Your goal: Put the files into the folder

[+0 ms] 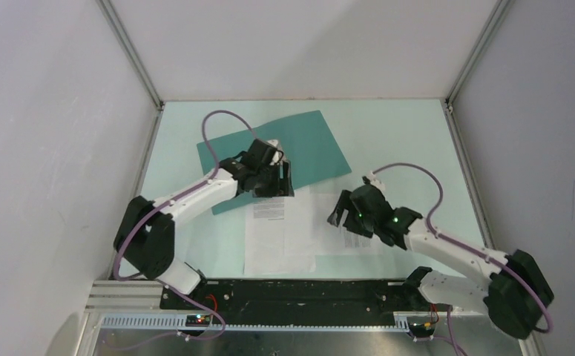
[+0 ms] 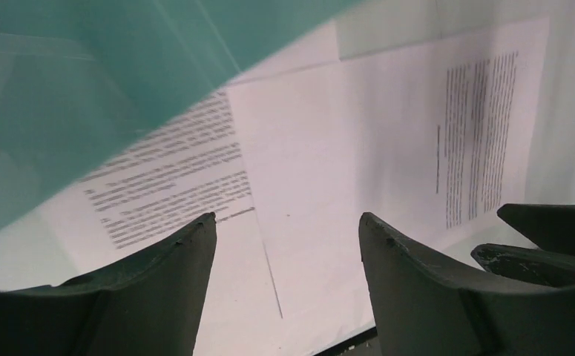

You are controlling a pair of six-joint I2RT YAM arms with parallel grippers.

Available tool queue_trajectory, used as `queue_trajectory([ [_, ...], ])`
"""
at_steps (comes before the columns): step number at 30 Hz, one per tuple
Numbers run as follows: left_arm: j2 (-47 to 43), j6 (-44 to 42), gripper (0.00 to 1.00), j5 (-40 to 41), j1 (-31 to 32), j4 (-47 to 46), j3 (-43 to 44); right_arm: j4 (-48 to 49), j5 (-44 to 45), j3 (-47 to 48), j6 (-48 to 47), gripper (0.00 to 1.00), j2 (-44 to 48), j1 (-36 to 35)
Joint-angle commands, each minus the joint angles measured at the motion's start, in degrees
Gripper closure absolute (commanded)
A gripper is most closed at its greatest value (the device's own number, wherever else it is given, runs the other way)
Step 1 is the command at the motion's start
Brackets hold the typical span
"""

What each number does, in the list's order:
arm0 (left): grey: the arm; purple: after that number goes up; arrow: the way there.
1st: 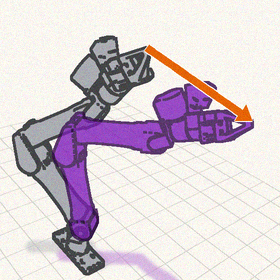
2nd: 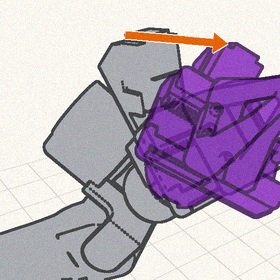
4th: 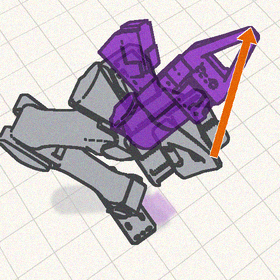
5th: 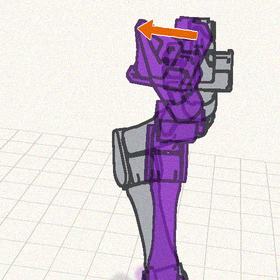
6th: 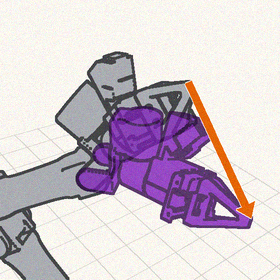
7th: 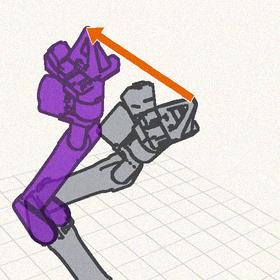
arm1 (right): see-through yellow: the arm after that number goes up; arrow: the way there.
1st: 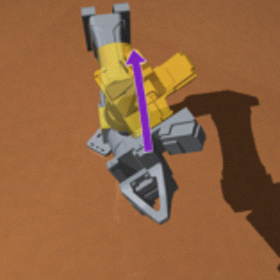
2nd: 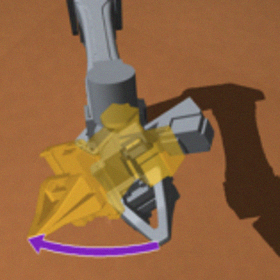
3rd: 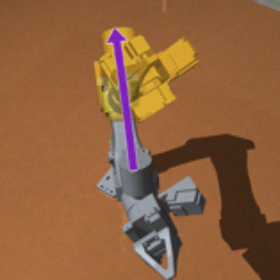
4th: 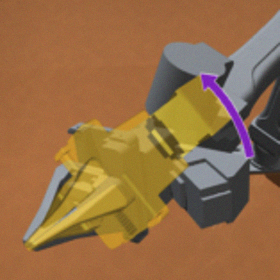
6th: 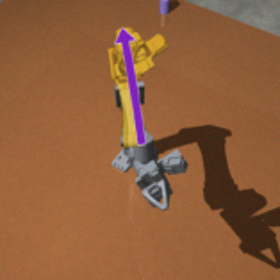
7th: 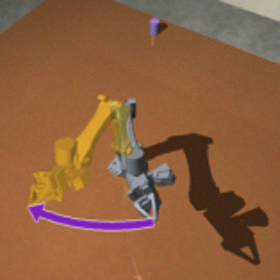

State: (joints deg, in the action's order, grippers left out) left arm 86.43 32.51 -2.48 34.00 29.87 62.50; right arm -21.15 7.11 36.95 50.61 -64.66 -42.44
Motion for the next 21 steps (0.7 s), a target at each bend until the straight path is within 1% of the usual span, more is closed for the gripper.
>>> queue_trajectory([
  [1, 3.6, -0.7, 0.25, -6.1, 1.64, -4.53, -0.7, -4.62, 4.44, -5.77, 14.02, 0.16, 8.01, -1.94],
  [5, 6.03, -2.25, 0.24, -5.32, 1.78, -4.82, 0.35, -11.21, 9.22, -9.78, 20.96, 0.15, 13.68, -0.56],
  [9, 8.17, -0.95, 0.25, -7.31, 2.17, -5.6, 1.17, -18.25, 13.23, -12.29, 27.36, 0.12, 18.9, 0.89],
  [12, 8.47, -0.14, 0.26, -6.87, 3.46, -5.94, 0.81, -22.16, 13.85, -12.57, 26.95, 0.11, 21.19, 4.0],
  [15, 8.92, 1.31, 0.29, -6.88, 4.31, -6.83, -0.22, -24.6, 12.63, -13.18, 26.43, 0.09, 23.44, 8.41],
  [21, 10.9, 3.89, 0.33, -7.06, 5.83, -9.21, -1.49, -25.51, 8.59, -14.72, 25.34, 0.08, 24.32, 14.88],
])
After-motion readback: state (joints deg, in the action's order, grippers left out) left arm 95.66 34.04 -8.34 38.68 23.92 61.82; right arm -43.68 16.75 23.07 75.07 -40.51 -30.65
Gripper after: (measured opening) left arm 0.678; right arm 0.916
